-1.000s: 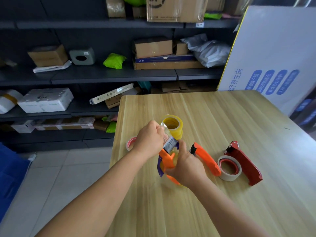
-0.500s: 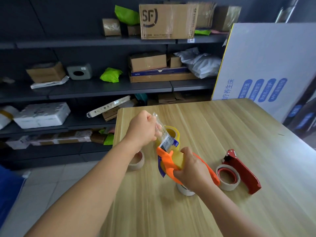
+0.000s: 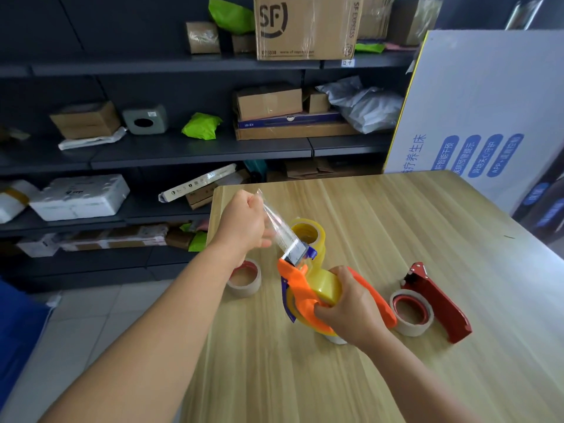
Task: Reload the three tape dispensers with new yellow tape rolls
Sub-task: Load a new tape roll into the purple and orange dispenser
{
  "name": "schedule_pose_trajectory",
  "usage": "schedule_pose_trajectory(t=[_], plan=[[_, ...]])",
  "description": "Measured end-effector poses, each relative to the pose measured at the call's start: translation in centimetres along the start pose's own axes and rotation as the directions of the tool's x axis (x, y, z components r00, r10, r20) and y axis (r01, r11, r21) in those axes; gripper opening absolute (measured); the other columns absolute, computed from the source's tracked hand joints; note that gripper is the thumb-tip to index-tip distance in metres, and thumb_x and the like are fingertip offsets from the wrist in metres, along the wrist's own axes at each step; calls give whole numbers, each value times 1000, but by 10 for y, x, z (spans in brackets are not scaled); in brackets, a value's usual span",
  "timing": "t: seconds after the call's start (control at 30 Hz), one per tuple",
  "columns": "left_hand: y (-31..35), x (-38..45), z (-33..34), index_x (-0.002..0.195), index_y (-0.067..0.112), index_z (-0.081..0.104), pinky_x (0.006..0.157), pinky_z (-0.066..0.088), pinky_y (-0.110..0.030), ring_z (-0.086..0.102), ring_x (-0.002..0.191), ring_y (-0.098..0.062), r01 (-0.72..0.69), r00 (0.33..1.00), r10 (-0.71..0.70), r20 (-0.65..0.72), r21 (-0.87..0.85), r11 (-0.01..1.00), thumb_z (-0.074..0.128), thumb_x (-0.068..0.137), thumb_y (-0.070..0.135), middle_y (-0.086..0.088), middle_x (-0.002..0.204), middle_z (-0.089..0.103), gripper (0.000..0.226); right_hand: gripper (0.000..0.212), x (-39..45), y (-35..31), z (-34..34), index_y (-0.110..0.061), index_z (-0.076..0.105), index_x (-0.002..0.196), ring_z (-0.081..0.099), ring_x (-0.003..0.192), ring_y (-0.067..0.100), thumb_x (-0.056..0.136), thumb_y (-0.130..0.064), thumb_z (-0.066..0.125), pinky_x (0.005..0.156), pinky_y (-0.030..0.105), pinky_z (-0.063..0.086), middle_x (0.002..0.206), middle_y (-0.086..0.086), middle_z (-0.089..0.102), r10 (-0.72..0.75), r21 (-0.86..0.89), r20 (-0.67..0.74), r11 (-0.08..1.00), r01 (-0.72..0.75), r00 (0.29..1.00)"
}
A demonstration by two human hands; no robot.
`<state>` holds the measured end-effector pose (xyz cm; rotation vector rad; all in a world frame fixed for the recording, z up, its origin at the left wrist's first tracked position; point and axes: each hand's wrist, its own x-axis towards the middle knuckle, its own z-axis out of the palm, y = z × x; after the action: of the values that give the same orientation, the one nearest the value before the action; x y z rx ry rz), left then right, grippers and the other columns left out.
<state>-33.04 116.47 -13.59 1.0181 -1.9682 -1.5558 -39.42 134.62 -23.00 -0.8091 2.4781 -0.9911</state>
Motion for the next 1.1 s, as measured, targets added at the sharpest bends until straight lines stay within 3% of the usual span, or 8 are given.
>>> schedule_pose_trajectory(t=[0.13, 0.23, 0.3, 0.4, 0.63, 0.77, 0.93, 1.1], plan=[[-11, -3, -1, 114, 14, 43, 64, 56, -36, 71, 69, -25, 59, 997, -60, 49, 19, 998, 23, 103, 28, -14, 96, 69, 27, 50, -4, 8, 3, -25, 48, 114, 57, 75, 10, 71, -34, 71, 53, 15, 37, 85, -9, 58, 20, 15, 28, 1000, -20, 999], [-16, -5, -3, 108, 17, 43, 69, 57, -39, 72, 76, -29, 129, 987, -126, 102, -26, 991, 23, 104, 34, -16, 98, 69, 26, 53, -6, 13, 6, -26, 47, 114, 58, 78, 12, 69, -35, 74, 56, 21, 42, 88, -8, 59, 36, -1, 46, 999, -36, 998], [-19, -6, -5, 101, 18, 43, 75, 57, -43, 72, 79, -31, 172, 973, -159, 167, -64, 983, 30, 103, 37, -15, 97, 70, 23, 56, -7, 14, 8, -28, 46, 112, 59, 79, 13, 66, -40, 76, 61, 25, 47, 90, -7, 60, 40, -12, 51, 999, -39, 998], [-23, -4, -8, 112, 14, 37, 81, 56, -49, 72, 84, -32, 192, 965, -175, 197, -69, 979, 45, 100, 24, -15, 103, 68, 18, 57, -9, 16, 11, -29, 47, 109, 61, 80, 13, 64, -44, 77, 69, 35, 54, 90, -7, 61, 61, -3, 63, 998, -61, 996], [-47, -1, -11, 132, 4, 37, 82, 55, -49, 71, 90, -32, 333, 937, -282, 207, -275, 902, 61, 93, 22, -16, 101, 70, 49, 54, -9, 17, 14, -29, 48, 106, 62, 79, 14, 64, -45, 76, 73, 40, 55, 92, -5, 61, 70, 33, 63, 997, -72, 996], [-70, -4, -8, 111, 3, 57, 83, 55, -42, 68, 90, -27, 482, 874, -400, 275, -386, 787, 65, 89, 17, -12, 97, 69, 28, 52, -7, 17, 16, -28, 48, 105, 62, 78, 12, 64, -44, 77, 72, 40, 55, 90, -6, 61, 59, 27, 57, 998, -60, 997], [-93, -12, -2, 91, 7, 60, 84, 52, -43, 65, 83, -25, 624, 781, -510, 360, -403, 670, 63, 91, 14, -11, 92, 66, 8, 53, -6, 16, 18, -29, 48, 104, 60, 79, 11, 64, -44, 78, 71, 37, 54, 85, -8, 60, 35, 30, 61, 999, -37, 998], [-89, -10, 1, 90, 7, 59, 56, 59, -40, 66, 71, -24, 587, 809, -500, 308, -469, 660, 60, 93, 14, -7, 79, 63, 8, 58, -6, 16, 21, -30, 48, 109, 60, 85, 12, 62, -46, 78, 75, 38, 54, 90, -9, 60, 50, 22, 115, 998, -53, 992]])
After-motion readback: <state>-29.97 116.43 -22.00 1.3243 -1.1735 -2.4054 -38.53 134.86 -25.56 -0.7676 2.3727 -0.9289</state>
